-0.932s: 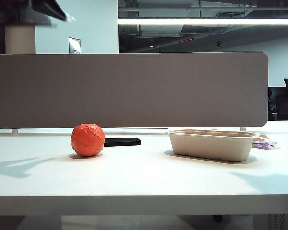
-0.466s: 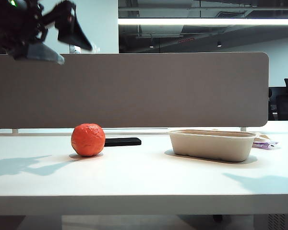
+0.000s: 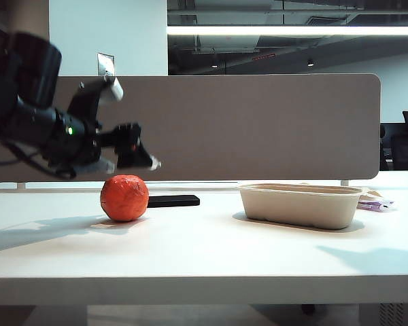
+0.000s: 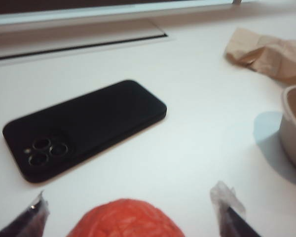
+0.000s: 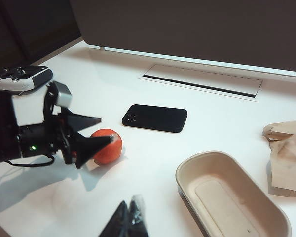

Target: Pick up the orange and place it into the paper lunchbox.

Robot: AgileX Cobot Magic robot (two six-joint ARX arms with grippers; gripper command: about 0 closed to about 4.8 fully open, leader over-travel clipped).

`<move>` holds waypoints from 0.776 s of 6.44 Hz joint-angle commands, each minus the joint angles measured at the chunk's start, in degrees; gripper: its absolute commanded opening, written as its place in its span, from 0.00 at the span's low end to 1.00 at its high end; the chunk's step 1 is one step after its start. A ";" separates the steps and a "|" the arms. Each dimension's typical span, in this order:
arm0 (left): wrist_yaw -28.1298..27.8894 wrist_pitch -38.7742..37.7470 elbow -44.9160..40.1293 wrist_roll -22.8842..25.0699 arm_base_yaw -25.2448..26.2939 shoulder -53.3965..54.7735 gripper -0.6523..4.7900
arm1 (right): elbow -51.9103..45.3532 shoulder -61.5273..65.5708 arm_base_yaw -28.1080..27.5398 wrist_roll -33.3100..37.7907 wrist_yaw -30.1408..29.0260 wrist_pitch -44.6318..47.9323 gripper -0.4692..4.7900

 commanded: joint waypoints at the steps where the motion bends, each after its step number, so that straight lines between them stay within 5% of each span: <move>1: -2.47 2.75 4.74 0.15 0.00 6.75 1.00 | 0.48 -0.24 0.04 0.24 -0.24 -0.74 0.08; 5: -0.90 -4.02 8.00 -0.63 0.00 9.49 1.00 | 0.48 -0.35 0.07 0.87 -0.20 -1.11 0.08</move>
